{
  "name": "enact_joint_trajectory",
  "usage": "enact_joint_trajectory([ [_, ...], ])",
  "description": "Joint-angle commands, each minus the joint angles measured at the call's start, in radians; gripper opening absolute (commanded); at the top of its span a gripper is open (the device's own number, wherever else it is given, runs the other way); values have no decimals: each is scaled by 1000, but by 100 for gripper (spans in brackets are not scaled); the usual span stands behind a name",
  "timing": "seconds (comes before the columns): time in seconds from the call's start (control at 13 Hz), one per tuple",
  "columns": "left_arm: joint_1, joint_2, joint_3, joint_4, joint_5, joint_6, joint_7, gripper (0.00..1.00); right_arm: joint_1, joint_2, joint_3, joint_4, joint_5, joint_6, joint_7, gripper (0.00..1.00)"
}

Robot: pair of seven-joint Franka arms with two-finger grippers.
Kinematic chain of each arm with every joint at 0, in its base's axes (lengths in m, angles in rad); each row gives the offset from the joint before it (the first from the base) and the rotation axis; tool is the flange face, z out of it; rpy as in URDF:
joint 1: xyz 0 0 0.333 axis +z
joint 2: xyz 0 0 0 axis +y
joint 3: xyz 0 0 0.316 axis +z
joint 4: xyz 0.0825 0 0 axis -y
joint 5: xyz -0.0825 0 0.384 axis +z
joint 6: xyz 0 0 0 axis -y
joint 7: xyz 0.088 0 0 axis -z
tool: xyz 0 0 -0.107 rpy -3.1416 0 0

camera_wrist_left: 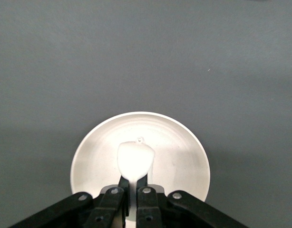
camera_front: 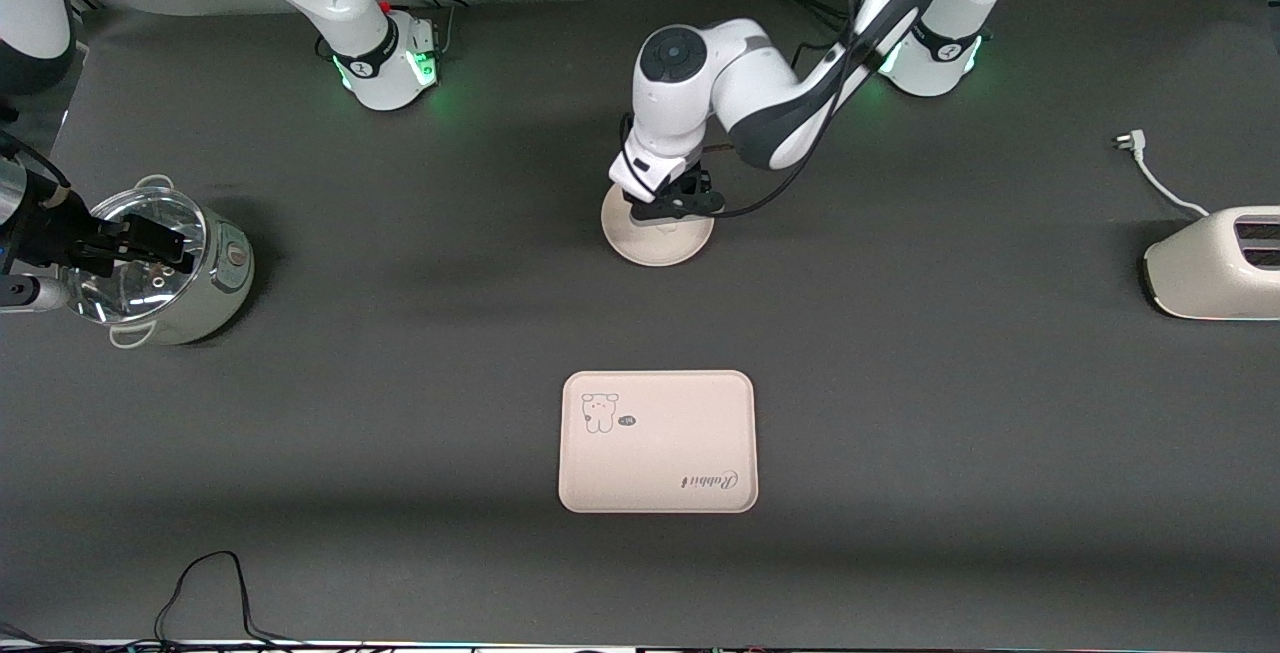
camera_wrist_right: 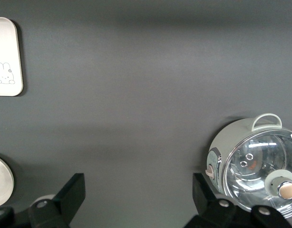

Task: Place bun in plate and plate on tray
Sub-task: 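Lower the bun onto the plate and open the left gripper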

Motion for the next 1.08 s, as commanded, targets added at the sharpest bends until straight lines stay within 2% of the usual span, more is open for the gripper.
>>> enact_joint_trajectory([
  [0.0,-32,57,16,27,49,7,-131,0,-6,-24,8,-25,-20,7,20,100],
  [0.38,-69,120,30,23,125,7,-248,0,-6,-24,8,-26,-18,11,21,100],
  [0.46,-69,124,28,23,149,7,-263,5,-6,-24,8,-26,-18,11,21,100],
  [0.54,-69,130,28,24,153,7,-263,32,-6,-24,8,-28,-18,11,21,100],
  [0.62,-69,130,30,24,155,7,-263,84,-6,-24,8,-28,-18,11,21,100],
  [0.69,-69,130,30,23,170,6,-263,100,-6,-24,8,-28,-18,11,21,100],
  [1.0,-65,129,30,24,187,-6,-263,100,-5,-24,8,-28,-18,11,21,100],
])
